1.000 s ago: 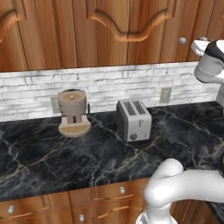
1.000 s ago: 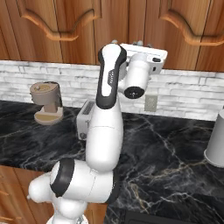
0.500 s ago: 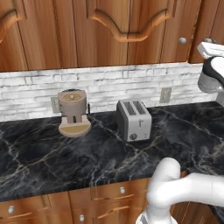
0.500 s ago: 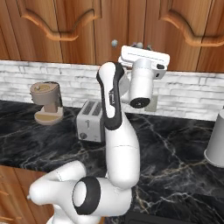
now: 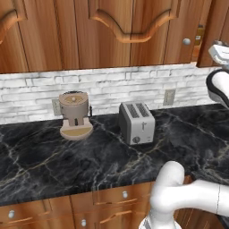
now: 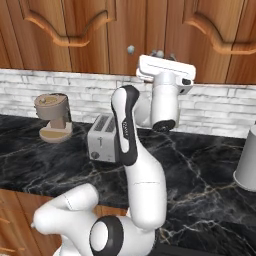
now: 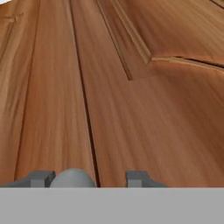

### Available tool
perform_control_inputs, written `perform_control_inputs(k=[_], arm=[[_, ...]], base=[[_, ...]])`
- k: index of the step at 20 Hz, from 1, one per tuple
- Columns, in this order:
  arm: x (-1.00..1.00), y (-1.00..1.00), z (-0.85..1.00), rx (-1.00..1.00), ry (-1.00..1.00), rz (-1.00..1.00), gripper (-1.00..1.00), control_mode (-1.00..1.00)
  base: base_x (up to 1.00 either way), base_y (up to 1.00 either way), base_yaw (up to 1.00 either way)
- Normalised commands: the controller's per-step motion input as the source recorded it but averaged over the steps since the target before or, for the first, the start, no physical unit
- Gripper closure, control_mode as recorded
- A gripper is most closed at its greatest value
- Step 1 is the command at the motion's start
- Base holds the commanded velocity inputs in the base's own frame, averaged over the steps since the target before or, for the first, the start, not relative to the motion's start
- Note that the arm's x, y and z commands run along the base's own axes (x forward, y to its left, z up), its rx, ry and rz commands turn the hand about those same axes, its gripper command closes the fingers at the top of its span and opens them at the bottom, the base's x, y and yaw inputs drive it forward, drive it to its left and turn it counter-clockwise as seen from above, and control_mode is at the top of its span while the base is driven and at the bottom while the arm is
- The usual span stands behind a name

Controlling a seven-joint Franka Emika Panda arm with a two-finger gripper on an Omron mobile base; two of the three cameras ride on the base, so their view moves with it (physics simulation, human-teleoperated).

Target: Open the cabinet. Pick the orange and tangerine from the cabinet and place them into the bowl. Then close the cabinet.

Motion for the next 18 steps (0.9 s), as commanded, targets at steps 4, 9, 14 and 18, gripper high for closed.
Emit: perform_control_inputs(k=[4, 9, 14, 18], arm=[[-0.94, -1.00, 0.83, 0.24, -0.01, -0.07, 1.00, -1.00], [-0.91, -1.00, 0.22, 0.15, -0.06, -0.06, 1.00, -1.00], [-0.07, -0.13, -0.16, 0.00, -0.02, 0.01, 1.00, -1.00], [-0.05, 0.00, -0.63, -0.07, 0.00, 0.00, -1.00, -1.00]], base=[[0.00, 0.00, 0.00], [0.00, 0.00, 0.00], [0.00, 0.00, 0.00], [0.00, 0.00, 0.00]])
